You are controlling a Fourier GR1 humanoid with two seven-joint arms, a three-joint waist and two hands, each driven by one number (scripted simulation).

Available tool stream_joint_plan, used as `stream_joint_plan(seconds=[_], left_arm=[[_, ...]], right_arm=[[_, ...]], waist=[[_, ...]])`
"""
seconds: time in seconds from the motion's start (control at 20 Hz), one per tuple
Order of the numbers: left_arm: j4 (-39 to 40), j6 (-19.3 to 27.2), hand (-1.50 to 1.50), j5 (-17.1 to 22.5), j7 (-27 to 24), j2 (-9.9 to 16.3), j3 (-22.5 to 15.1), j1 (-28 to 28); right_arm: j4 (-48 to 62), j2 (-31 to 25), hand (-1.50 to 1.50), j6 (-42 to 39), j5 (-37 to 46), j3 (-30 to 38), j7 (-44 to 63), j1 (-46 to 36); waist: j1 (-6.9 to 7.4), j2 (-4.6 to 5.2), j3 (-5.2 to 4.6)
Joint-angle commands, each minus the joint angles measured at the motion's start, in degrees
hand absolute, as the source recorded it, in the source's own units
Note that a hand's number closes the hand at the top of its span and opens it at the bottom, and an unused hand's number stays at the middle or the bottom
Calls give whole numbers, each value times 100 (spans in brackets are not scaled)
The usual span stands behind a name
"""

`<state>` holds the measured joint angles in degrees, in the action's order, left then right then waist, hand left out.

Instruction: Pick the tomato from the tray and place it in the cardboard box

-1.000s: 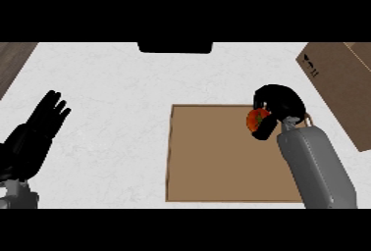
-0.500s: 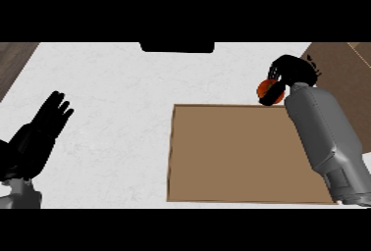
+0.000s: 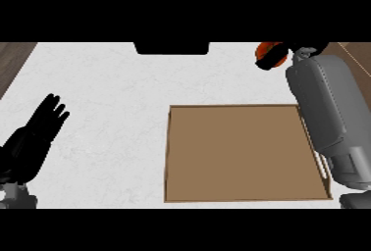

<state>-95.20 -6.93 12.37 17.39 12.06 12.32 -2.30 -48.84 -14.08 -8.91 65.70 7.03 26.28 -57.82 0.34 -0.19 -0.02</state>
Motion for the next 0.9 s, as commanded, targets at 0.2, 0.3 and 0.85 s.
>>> stream_joint_plan(seconds=[0.2, 0.3, 0.85], left_arm=[[-50, 14, 0, -20, -89, -90, 12, 169], [185, 69, 0, -166, -196, -86, -34, -81], [-138, 43, 0, -33, 75, -24, 82, 50]], right_arm=[[-1057, -536, 150, 48, 389, 73, 927, -308], [-1042, -622, 150, 124, 304, 272, 1023, -458], [-378, -1486, 150, 458, 354, 606, 575, -40]], waist=[[-47, -4, -1], [-38, 14, -1], [20, 28, 2]])
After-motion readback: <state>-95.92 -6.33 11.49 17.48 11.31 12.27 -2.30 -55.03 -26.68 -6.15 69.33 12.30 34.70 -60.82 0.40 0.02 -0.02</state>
